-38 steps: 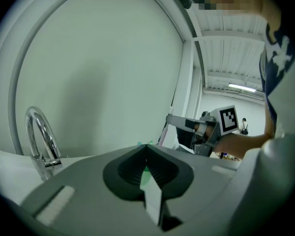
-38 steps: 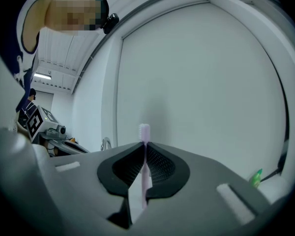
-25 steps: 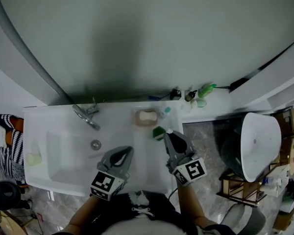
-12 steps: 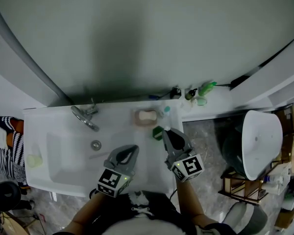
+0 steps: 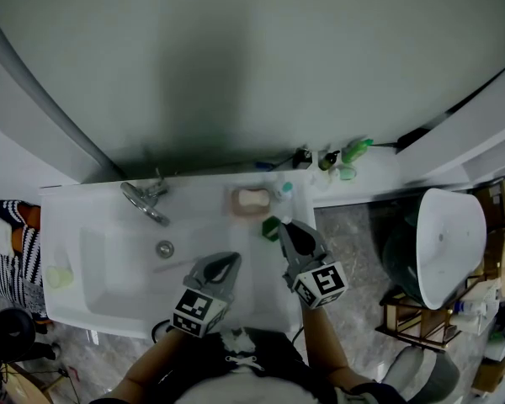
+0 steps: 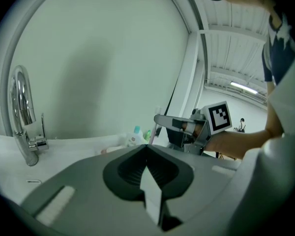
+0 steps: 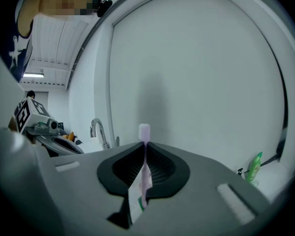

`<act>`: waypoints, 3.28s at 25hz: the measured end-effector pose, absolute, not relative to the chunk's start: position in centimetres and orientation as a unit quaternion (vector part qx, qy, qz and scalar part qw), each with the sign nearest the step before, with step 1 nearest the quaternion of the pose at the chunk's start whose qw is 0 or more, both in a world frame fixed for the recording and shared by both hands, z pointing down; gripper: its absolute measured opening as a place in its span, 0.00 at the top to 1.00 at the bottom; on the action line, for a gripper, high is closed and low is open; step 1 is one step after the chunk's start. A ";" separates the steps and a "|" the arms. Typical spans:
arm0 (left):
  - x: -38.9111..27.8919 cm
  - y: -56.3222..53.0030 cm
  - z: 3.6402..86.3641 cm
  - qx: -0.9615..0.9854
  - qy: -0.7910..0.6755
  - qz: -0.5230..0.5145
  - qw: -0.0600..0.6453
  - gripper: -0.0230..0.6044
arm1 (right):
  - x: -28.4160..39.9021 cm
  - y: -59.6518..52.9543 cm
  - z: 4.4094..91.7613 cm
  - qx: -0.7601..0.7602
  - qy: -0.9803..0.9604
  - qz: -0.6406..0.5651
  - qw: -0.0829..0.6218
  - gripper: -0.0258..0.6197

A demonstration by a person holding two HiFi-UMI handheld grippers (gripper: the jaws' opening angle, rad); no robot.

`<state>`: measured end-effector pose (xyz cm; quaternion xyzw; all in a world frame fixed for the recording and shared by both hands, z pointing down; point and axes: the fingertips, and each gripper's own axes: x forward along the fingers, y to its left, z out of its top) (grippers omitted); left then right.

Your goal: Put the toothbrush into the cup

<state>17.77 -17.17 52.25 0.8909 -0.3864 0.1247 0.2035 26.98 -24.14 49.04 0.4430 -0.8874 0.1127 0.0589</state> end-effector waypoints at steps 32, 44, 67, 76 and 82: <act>17.9 -17.3 53.0 0.893 -0.372 0.125 0.220 0.96 | 28.0 -22.6 56.2 0.435 -0.865 0.242 0.070 0.89; 18.1 -17.2 53.0 0.894 -0.369 0.123 0.221 0.96 | 28.5 -22.5 56.9 0.442 -0.862 0.228 0.093 0.89; 18.6 -16.8 53.1 0.897 -0.364 0.135 0.210 0.96 | 29.8 -22.2 58.2 0.461 -0.851 0.208 0.141 0.84; 19.2 -17.0 52.6 0.903 -0.354 0.145 0.196 0.96 | 29.7 -21.7 58.9 0.448 -0.848 0.242 0.146 0.78; 20.0 -17.4 51.7 0.909 -0.352 0.132 0.179 0.96 | 30.2 -21.4 58.8 0.459 -0.839 0.251 0.152 0.78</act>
